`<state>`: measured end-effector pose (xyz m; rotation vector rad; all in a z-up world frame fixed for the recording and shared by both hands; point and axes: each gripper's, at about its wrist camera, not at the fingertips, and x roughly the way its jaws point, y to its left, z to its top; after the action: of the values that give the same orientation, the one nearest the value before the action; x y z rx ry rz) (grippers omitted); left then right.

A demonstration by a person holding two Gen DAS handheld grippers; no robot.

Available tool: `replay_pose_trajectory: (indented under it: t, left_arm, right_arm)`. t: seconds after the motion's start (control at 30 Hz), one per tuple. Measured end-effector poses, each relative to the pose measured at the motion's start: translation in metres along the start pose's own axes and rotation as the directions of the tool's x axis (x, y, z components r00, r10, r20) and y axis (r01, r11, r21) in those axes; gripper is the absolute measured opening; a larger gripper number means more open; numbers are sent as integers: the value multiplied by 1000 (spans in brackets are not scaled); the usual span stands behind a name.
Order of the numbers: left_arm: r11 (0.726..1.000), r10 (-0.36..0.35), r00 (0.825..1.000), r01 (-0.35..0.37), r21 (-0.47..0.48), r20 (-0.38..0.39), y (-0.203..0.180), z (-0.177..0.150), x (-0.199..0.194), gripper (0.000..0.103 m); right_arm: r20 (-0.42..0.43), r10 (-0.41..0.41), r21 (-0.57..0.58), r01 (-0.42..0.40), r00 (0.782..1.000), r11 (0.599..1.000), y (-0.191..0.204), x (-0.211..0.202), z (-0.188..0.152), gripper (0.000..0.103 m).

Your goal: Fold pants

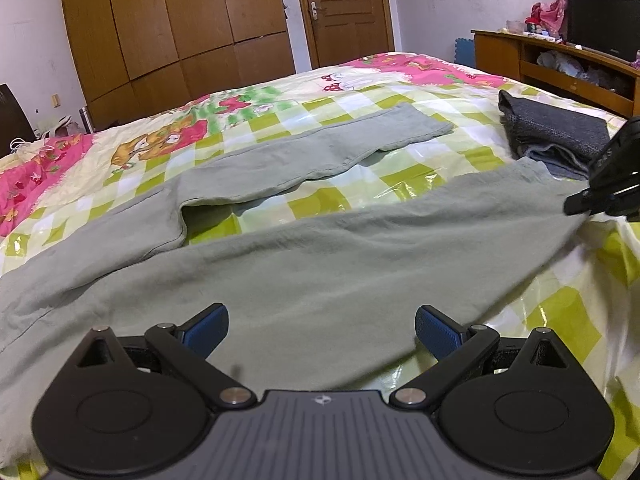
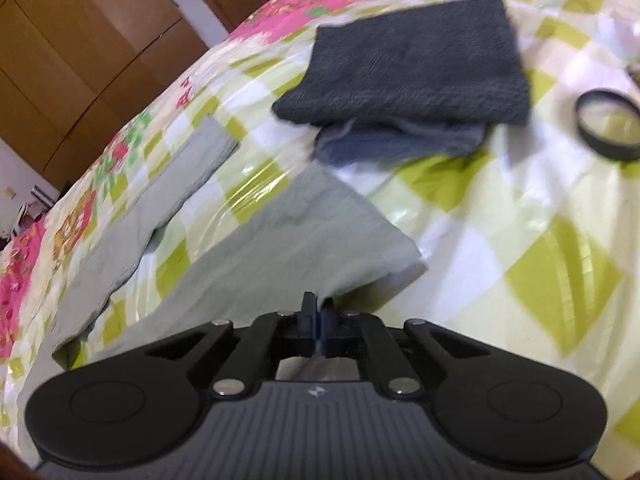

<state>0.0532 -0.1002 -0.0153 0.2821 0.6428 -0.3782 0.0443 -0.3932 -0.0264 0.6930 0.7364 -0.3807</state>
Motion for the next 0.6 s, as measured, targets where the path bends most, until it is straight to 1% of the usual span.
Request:
replay_pose_trajectory:
  t: [0.1,0.2,0.23,0.3,0.43,0.5,0.6]
  left_arm:
    - [1000,-11,1000,11,-2,2,-1,1,-2,103]
    - [1000,-15,1000,15,1,-4,-2,1,-3,103]
    - [1000,-16,1000,16,3,-5,-2,0,-3,103]
    - [1000,-17,1000,18,1,-6,-1,0,-4,103]
    - [1000,-27,1000,27,-12,-7,4,0,-6,103]
    - [1000,-27,1000,27,-13,-8,8,0,-8,103]
    - [1000,-11,1000,11,-16,-5,17,0,-12,103]
  right_arm:
    - [30,-33,-22,34,999,999,-7,-12,6,1]
    - [17,-54,-47,55,998,997,-11,-15,11,2]
    - [16,-75,-57,76,997,995,-11,-15,11,6]
    - [24,-116,-93,118,993,989,-10,-16,11,8]
    - [91,-193,-168,206,977,964,-1,-32,7,12]
    - [121,-196,-221,219,973,950,10,-42,2,12]
    - [147,-138,-367,184,979,912,44,-54,-15,12]
